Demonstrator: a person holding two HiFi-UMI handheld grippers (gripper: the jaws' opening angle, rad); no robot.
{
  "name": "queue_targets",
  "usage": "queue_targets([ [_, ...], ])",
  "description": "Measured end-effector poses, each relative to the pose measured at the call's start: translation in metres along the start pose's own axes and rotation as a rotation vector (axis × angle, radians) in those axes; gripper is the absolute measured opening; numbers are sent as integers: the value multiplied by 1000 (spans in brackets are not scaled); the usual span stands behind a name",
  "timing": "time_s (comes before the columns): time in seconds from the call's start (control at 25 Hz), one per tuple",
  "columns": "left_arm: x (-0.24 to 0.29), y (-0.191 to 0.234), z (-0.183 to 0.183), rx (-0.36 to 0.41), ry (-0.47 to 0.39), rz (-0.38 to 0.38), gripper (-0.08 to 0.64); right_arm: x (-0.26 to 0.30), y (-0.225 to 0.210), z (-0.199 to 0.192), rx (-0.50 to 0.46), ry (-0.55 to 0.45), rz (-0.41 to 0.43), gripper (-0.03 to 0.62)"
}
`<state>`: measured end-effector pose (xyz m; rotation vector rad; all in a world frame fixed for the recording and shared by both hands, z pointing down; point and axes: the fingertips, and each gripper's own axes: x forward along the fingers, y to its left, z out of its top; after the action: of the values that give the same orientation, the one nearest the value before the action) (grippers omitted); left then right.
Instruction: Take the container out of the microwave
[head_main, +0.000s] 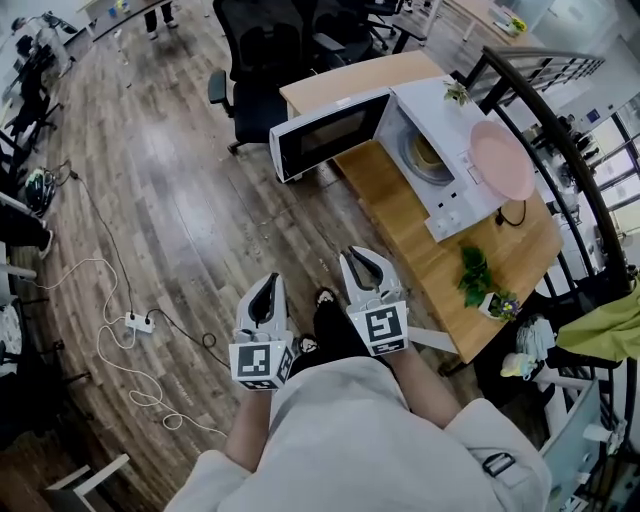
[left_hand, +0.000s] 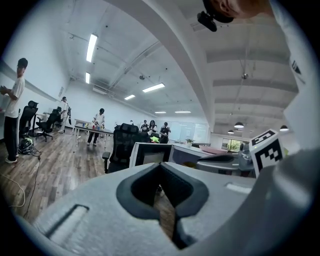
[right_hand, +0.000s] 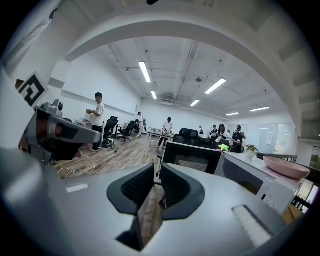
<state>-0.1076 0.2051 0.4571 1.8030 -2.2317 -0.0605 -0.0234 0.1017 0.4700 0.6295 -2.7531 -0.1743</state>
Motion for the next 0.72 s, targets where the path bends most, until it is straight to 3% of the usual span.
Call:
queue_targets([
  [0.24,44,9,1,15,27,-26,3,32,-29,-11,31,20,-27,60],
  [0.72,173,-13,-1,89,131,-208,3,80,-129,-34,137,60,-194,61],
])
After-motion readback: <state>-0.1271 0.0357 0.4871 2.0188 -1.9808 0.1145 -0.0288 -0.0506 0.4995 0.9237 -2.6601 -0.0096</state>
